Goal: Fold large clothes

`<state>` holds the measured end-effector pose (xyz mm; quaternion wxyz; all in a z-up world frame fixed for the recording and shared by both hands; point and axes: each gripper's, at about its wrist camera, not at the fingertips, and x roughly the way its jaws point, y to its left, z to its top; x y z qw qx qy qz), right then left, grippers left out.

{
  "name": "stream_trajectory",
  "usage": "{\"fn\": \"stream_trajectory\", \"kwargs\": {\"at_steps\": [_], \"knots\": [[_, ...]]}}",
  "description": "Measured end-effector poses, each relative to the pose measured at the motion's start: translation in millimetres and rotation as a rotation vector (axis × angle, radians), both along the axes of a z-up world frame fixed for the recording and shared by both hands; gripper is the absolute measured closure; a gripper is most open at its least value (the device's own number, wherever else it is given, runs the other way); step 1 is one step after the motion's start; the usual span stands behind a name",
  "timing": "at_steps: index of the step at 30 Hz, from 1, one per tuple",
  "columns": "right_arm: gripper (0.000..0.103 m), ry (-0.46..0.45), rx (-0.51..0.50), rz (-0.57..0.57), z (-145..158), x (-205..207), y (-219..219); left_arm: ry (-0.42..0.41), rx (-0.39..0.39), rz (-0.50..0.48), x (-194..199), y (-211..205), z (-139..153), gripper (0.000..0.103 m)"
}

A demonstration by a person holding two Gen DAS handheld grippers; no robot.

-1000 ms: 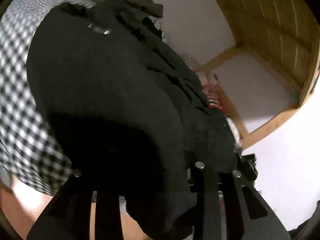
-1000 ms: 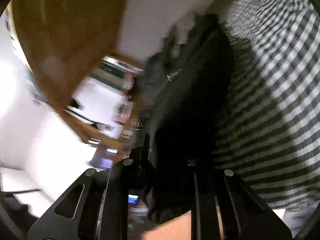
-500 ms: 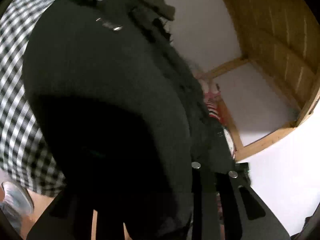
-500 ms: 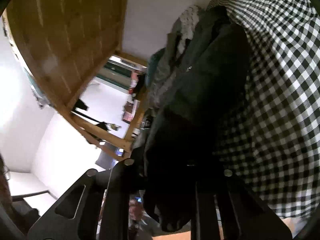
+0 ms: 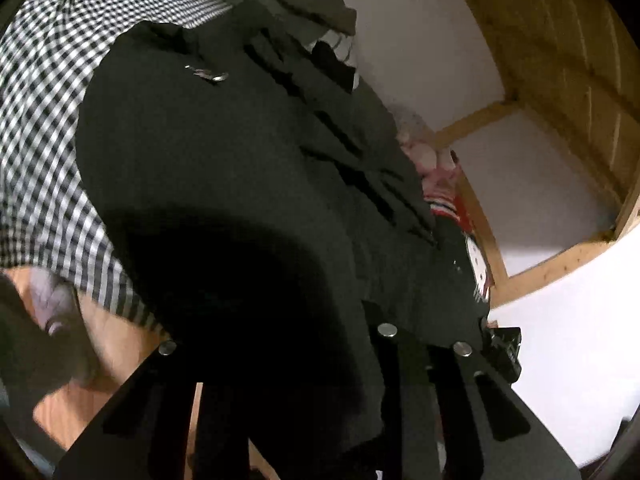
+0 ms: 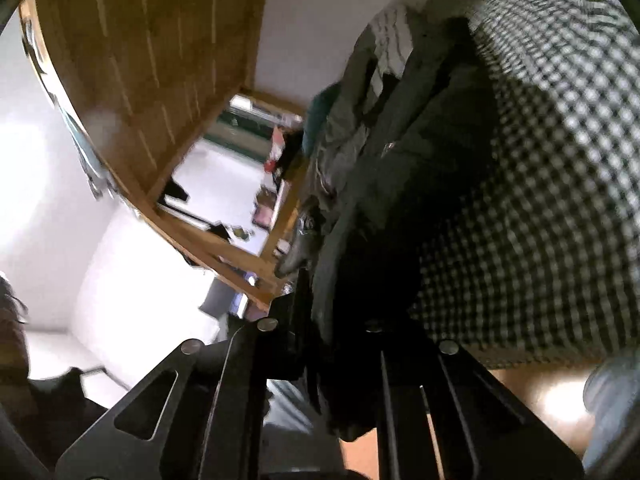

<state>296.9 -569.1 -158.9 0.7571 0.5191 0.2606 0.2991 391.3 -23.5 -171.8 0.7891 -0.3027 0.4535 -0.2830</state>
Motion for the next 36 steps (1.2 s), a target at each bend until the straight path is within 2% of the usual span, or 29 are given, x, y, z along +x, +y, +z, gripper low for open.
{"fn": "stream_trajectory", "kwargs": {"at_steps": [4,7,10,12,15,19,26,29,34,36], "knots": [[0.092,0.005,0.015,-0.007,4,-1,-7,0.037,-0.005,0.01,-8,12,1,0.081],[0.092,-0.043,0.086,-0.015,13,10,-9,-0.045,-0.003,-0.004,15,4,18,0.081],[0.092,-0.089,0.131,-0.025,25,36,-12,-0.125,-0.02,0.001,33,4,36,0.081],[0.092,-0.112,0.157,-0.041,32,62,-18,-0.165,-0.029,0.008,58,-2,54,0.081],[0.093,-0.131,0.177,-0.078,43,93,-32,-0.242,0.001,0.014,94,-17,82,0.08],[0.093,-0.127,0.171,-0.106,56,131,-47,-0.289,0.046,0.0,132,-34,105,0.08],[0.093,-0.148,0.129,-0.124,80,193,-59,-0.333,0.09,-0.023,186,-47,128,0.08],[0.093,-0.14,0.117,-0.145,84,223,-64,-0.349,0.121,-0.037,221,-56,135,0.08],[0.093,-0.108,0.086,-0.188,84,275,-73,-0.341,0.15,-0.049,276,-68,135,0.08],[0.093,-0.089,0.065,-0.214,85,295,-76,-0.312,0.135,-0.049,304,-72,131,0.08]]}}
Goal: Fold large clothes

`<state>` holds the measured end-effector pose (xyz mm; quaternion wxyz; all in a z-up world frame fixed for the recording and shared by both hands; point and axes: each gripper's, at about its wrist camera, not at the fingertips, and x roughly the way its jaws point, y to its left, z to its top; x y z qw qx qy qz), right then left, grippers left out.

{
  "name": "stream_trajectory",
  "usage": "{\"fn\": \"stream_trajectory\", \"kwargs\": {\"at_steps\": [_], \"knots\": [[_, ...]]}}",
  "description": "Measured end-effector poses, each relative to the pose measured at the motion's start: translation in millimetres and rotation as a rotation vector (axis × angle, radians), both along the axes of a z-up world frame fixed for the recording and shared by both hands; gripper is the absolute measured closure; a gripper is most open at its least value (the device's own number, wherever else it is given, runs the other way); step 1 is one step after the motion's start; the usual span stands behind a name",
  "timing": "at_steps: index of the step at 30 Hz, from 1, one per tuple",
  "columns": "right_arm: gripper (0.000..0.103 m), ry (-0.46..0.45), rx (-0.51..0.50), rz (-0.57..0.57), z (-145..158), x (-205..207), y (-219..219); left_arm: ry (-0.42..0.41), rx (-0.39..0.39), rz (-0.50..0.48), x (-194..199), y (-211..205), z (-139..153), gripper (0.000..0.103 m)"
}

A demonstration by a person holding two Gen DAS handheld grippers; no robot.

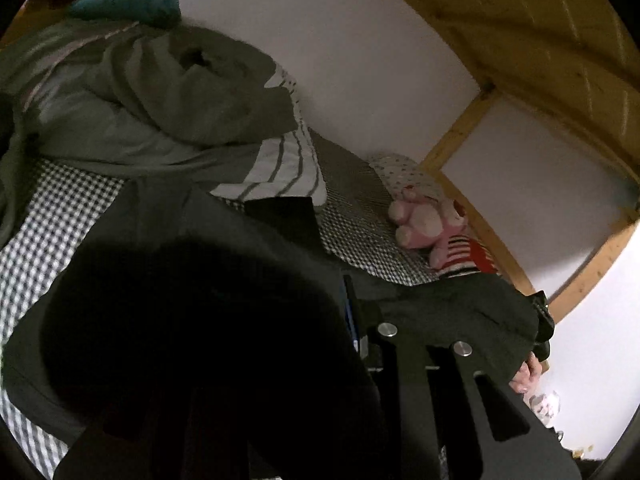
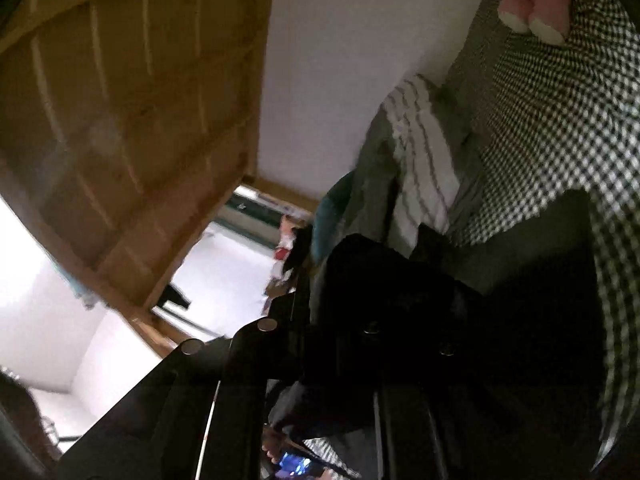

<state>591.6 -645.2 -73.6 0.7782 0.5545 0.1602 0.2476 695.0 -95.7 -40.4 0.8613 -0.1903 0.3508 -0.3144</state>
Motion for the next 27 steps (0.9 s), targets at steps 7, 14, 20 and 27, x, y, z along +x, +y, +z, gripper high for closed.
{"fn": "stream_trajectory", "kwargs": {"at_steps": [7,14,20,27], "knots": [[0.093,0.201,-0.075,-0.107,-11,89,-7,0.182,0.01,0.003,103,-16,-27,0.078],[0.092,0.46,-0.084,-0.147,-58,177,-19,0.319,-0.008,-0.069,184,-27,-78,0.065],[0.018,0.393,-0.007,-0.071,-65,205,-30,0.362,-0.078,-0.059,213,-25,-100,0.061],[0.003,0.201,-0.624,-0.071,57,170,26,0.301,-0.102,-0.046,207,-25,-110,0.06]]}}
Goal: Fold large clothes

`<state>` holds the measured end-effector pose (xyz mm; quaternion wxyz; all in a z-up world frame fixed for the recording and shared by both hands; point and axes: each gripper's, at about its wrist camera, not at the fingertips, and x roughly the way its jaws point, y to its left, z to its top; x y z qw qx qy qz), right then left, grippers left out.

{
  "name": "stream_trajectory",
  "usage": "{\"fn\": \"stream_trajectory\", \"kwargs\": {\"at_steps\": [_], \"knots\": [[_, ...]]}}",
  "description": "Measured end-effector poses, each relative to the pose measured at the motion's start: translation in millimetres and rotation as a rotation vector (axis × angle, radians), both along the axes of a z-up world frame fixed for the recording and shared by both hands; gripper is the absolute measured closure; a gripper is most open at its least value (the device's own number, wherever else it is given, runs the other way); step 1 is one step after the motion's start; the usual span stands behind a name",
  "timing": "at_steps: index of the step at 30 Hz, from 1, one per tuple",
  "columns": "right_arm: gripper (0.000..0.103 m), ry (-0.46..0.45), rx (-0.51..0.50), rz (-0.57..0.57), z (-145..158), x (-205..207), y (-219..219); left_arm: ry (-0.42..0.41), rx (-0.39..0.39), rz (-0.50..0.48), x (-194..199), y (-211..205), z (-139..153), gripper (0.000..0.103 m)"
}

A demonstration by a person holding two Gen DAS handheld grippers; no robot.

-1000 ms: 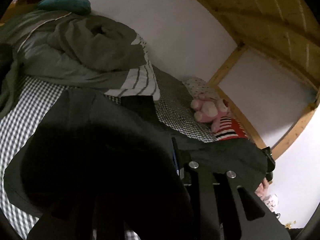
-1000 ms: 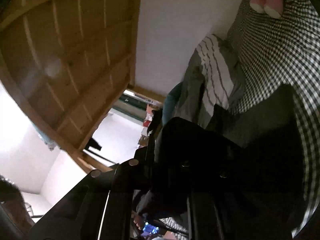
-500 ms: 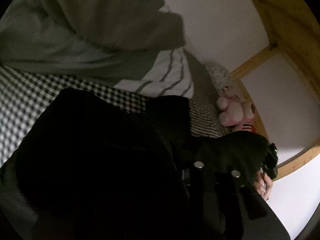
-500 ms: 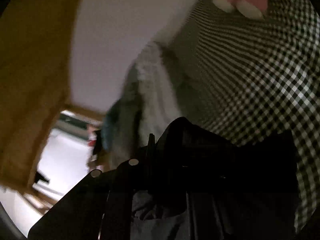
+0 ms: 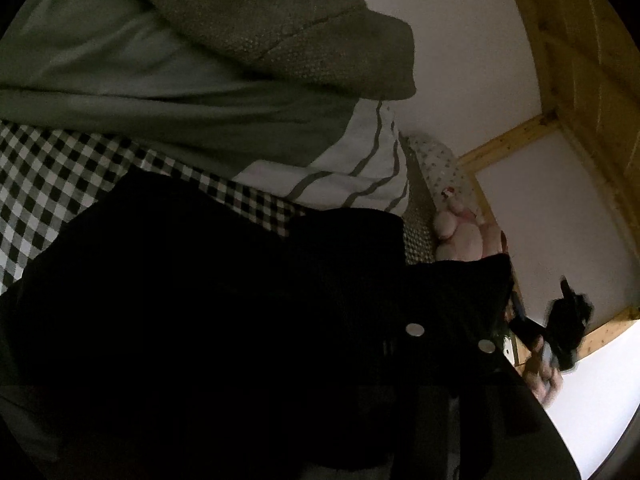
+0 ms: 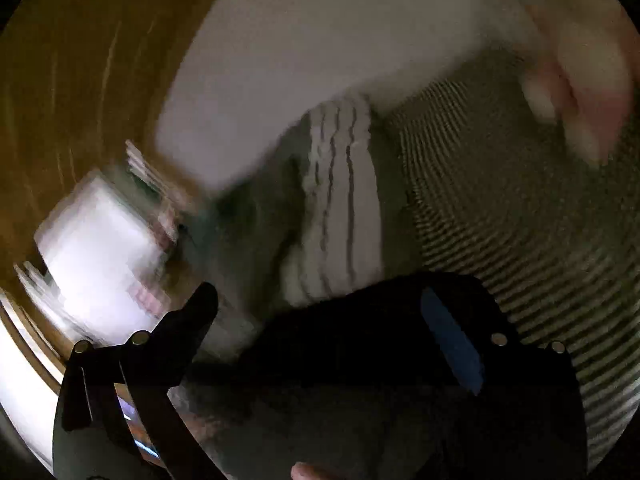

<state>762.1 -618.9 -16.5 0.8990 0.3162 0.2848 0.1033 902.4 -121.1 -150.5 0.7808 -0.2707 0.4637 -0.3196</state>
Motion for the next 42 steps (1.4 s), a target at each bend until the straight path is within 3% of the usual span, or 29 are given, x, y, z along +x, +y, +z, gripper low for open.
{"fn": "stream_trajectory", "kwargs": {"at_steps": [2,4,5,6,7,10,13,17,18,21,23,24,26,28,30,31,33,38,42], "knots": [[0.003,0.039,-0.254,0.113,3,-2,62,-0.001,0.005,0.006,-5,0,7,0.057],[0.003,0.107,-0.504,0.159,-21,4,121,0.0,-0.023,0.005,-11,1,17,0.036],[0.003,0.161,-0.594,0.132,-37,11,136,0.004,-0.07,-0.002,-16,3,28,0.008],[0.003,0.258,-0.662,0.09,-64,25,147,0.009,-0.089,0.002,-19,6,37,0.005],[0.003,0.3,-0.651,0.059,-81,34,147,0.023,-0.098,0.012,-22,10,48,0.006],[0.003,0.331,-0.584,0.01,-94,46,139,0.034,-0.168,0.007,-27,25,80,0.006],[0.003,0.36,-0.57,0.022,-97,55,142,-0.139,-0.032,0.068,-45,34,130,0.006],[0.003,0.393,-0.571,0.023,-102,64,139,-0.208,0.035,0.017,-75,-5,148,0.006],[0.003,0.396,-0.575,0.019,-104,59,133,-0.212,0.092,0.02,-82,-20,142,0.006],[0.003,0.4,-0.582,0.011,-105,48,130,-0.259,0.408,0.125,-98,-64,100,0.006],[0.003,0.397,-0.542,0.001,-98,35,125,-0.183,0.658,0.146,-91,-92,33,0.005],[0.003,0.359,-0.532,-0.006,-86,19,126,-0.172,0.693,0.143,-89,-96,12,0.005],[0.003,0.288,-0.542,-0.039,-68,-11,128,-0.274,0.697,0.187,-100,-96,0,0.005],[0.003,0.271,-0.558,-0.073,-63,-37,131,-0.287,0.715,0.205,-101,-101,-5,0.005],[0.003,0.31,-0.599,-0.061,-84,-39,134,-0.277,0.721,0.206,-97,-104,-8,0.004],[0.003,0.293,-0.671,-0.056,-101,-38,141,-0.271,0.72,0.205,-95,-104,-8,0.004],[0.003,0.287,-0.718,-0.077,-113,-33,147,-0.25,0.723,0.199,-90,-105,-9,0.004],[0.003,0.398,-0.689,-0.072,-104,-22,143,-0.247,0.744,0.195,-88,-107,-12,0.004],[0.003,0.347,-0.657,-0.091,-74,-60,150,-0.262,0.741,0.203,-86,-104,-13,0.004]]}}
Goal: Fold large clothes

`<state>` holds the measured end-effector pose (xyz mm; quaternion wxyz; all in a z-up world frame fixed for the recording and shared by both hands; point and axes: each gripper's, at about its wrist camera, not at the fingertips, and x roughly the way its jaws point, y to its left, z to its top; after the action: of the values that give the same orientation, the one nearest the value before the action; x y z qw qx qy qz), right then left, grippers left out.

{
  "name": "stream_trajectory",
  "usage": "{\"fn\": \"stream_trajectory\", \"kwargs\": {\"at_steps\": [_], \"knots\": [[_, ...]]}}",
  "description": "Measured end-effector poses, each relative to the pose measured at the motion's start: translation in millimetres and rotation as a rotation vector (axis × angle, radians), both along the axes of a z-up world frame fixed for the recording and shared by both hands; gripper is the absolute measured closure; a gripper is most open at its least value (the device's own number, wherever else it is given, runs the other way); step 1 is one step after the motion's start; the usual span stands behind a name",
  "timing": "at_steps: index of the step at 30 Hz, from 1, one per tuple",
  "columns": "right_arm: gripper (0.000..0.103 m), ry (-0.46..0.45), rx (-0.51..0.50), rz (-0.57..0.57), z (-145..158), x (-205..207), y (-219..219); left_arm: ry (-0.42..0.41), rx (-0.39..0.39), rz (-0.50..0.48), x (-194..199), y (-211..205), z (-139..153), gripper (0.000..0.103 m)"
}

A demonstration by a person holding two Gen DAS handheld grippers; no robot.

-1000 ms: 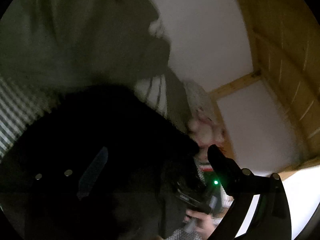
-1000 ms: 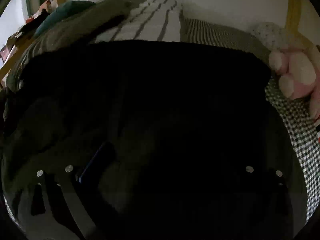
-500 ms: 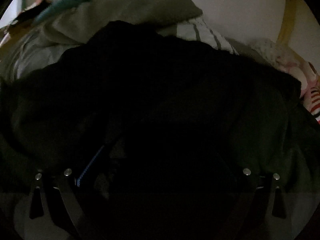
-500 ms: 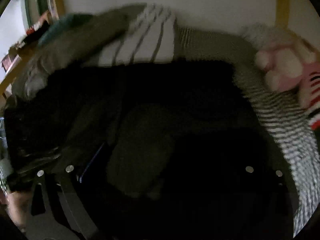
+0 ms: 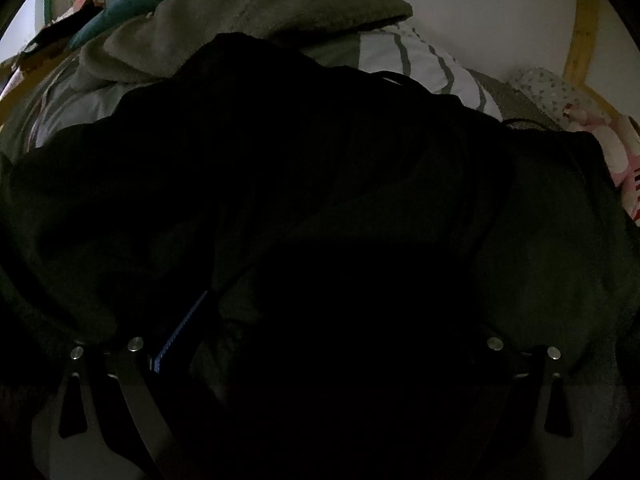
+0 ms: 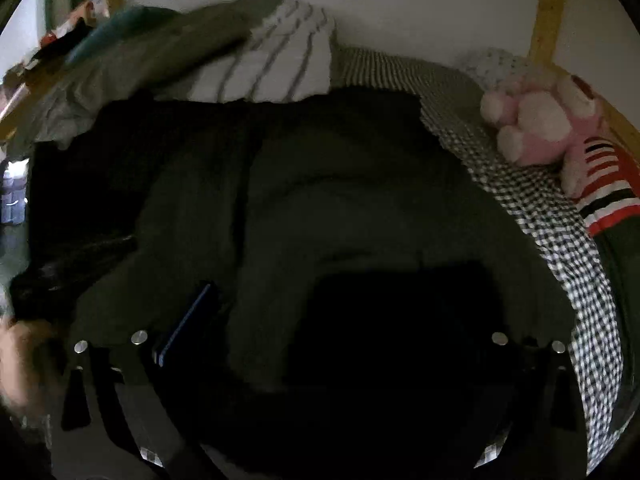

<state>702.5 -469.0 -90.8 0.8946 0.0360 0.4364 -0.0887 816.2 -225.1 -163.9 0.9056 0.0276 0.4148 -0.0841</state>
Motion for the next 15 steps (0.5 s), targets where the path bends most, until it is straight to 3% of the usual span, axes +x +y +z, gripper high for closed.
{"fn": "stream_trajectory", "kwargs": {"at_steps": [1,3,7,8,10,12,14,15], "knots": [[0.003,0.034,-0.053,0.015,-12,-1,5,-0.003,0.002,0.001,0,1,0,0.004],[0.002,0.006,-0.088,0.038,-32,0,7,-0.002,0.006,0.002,1,-1,-1,0.004],[0.002,0.041,-0.091,0.025,-44,16,5,0.046,0.012,-0.016,-1,0,7,0.005],[0.002,0.054,-0.091,0.025,-45,20,4,0.063,0.0,-0.025,-4,3,13,0.005],[0.002,0.064,-0.077,0.029,-43,22,1,0.002,-0.096,-0.01,-29,14,40,0.005],[0.003,0.05,-0.038,0.02,-35,14,-3,-0.086,-0.175,-0.047,-63,13,68,0.005],[0.003,-0.017,0.079,0.007,-14,-7,-11,-0.129,-0.151,-0.102,-83,-5,79,0.005],[0.003,-0.093,0.196,-0.018,1,-28,-21,-0.114,-0.109,-0.118,-83,-17,73,0.005]]}}
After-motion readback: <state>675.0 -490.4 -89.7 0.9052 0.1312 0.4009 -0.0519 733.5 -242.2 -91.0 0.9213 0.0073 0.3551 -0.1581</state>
